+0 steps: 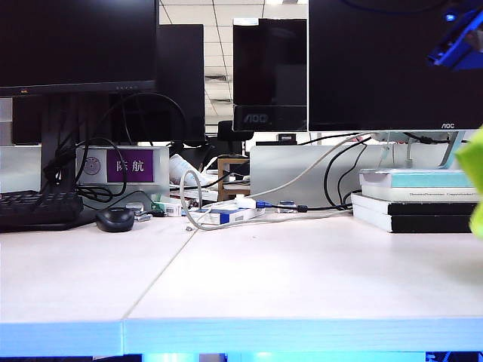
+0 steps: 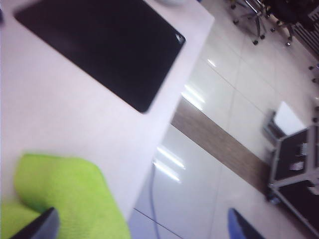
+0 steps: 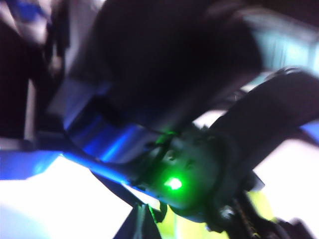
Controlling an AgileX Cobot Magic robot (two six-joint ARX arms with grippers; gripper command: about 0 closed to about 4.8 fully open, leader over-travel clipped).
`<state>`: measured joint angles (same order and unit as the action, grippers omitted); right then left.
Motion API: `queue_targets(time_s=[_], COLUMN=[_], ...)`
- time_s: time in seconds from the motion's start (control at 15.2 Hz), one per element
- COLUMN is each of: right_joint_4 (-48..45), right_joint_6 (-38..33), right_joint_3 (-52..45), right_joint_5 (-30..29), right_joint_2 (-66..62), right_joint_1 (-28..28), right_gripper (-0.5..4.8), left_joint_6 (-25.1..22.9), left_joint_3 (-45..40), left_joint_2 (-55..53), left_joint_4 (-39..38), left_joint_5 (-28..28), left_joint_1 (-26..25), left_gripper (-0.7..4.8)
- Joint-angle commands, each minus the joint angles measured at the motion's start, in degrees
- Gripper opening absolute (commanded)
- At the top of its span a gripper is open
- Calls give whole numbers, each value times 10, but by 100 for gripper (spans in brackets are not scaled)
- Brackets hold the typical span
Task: Wipe the table from left to right using the rag.
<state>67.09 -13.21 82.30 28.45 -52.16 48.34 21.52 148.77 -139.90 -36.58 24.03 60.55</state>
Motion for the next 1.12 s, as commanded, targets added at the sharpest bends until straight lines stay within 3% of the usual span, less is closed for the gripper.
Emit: queue_targets(time_s=[0.07, 0.39, 0.46, 0.53, 0.66, 0.79, 0.92, 1.12], right_joint_4=[-87, -191, -196, -209, -241, -249, -229, -294], right_joint_6=[-3, 23, 39, 60, 95, 119, 125, 139], right_joint_3=[2, 2, 2, 2, 2, 2, 0, -100], right_joint_5=[2, 96, 96, 96, 104, 99, 58, -69], right_joint_2=[27, 91, 102, 109, 122, 134, 137, 155], right_joint_1=[0, 0, 0, 0, 0, 1, 1, 1], right_gripper=[-5, -5, -5, -5, -5, -5, -5, -5], left_joint_6=[2, 39, 37, 33, 13, -45, -94, -163], left_joint_3=[2, 33, 45, 58, 77, 77, 77, 77], left_joint_2=[6, 15, 18, 21, 40, 92, 147, 274], left_joint_4=[2, 30, 28, 25, 4, -54, -118, -201], left_joint_5=[34, 62, 71, 82, 121, 120, 79, -16], left_joint_1=[-9, -43, -54, -61, -77, -91, -99, -118], left_gripper=[479, 479, 447, 286, 21, 20, 20, 20])
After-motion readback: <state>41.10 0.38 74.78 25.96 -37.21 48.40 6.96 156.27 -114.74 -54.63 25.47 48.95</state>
